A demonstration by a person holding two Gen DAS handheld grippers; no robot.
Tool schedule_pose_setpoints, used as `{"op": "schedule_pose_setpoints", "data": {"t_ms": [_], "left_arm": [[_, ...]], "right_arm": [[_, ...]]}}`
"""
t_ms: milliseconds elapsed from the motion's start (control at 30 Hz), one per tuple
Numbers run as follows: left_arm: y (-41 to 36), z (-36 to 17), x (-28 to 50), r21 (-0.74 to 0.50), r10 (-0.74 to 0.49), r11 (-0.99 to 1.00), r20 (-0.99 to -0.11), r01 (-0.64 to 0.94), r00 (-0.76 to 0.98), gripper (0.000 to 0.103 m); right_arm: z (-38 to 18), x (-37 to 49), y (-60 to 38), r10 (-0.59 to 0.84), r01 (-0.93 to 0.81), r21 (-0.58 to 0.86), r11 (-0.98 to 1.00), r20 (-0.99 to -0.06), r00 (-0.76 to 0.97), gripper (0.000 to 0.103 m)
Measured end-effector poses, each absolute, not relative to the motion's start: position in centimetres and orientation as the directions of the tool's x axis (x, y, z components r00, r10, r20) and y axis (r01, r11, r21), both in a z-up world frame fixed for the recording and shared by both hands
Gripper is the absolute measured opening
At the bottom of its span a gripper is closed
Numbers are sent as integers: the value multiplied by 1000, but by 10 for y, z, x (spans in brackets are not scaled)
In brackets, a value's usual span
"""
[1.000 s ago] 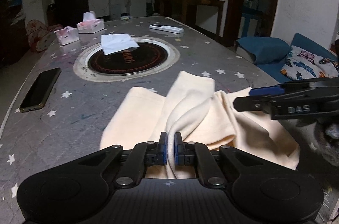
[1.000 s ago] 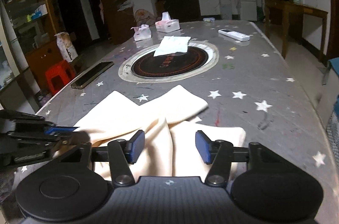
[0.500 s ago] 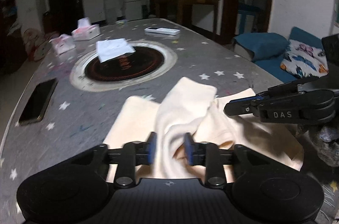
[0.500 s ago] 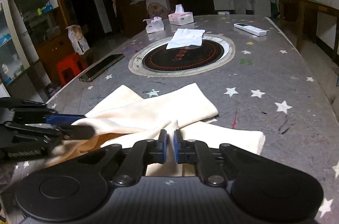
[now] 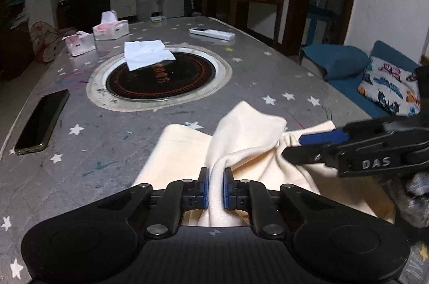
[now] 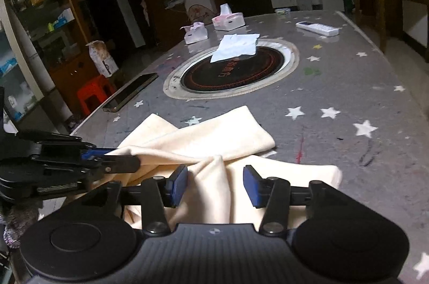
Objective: Fold clothes
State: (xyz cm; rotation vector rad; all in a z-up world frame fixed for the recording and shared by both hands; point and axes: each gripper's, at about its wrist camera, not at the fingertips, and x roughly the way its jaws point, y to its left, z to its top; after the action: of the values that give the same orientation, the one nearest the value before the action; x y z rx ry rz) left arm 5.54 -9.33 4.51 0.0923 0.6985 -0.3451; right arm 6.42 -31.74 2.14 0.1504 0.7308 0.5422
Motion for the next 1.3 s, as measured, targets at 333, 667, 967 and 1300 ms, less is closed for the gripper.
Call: {"op": "schedule_pose_setpoints", "data": {"t_ms": [333,667,967,1300], "left_arm": [[-53,73,22,-89,-243,968,-565,235,789,11],[9,97,-53,-115,-143,989,-502,98,853,10],[47,82,-100,-134,-91,991,-567,17,819,10],[54,75,-131,-55,-44,998,-608,14,792,15]], "right_arm": [[46,35,-325,533,-445,297,845,-529,660,8],[102,-52,-381,416,-365,199,909,-398,818,8],[117,-114,-438,263,-205,186,961,-379,887,7],[89,-126,-459,191,-115,179,977,-505,841,10]]}}
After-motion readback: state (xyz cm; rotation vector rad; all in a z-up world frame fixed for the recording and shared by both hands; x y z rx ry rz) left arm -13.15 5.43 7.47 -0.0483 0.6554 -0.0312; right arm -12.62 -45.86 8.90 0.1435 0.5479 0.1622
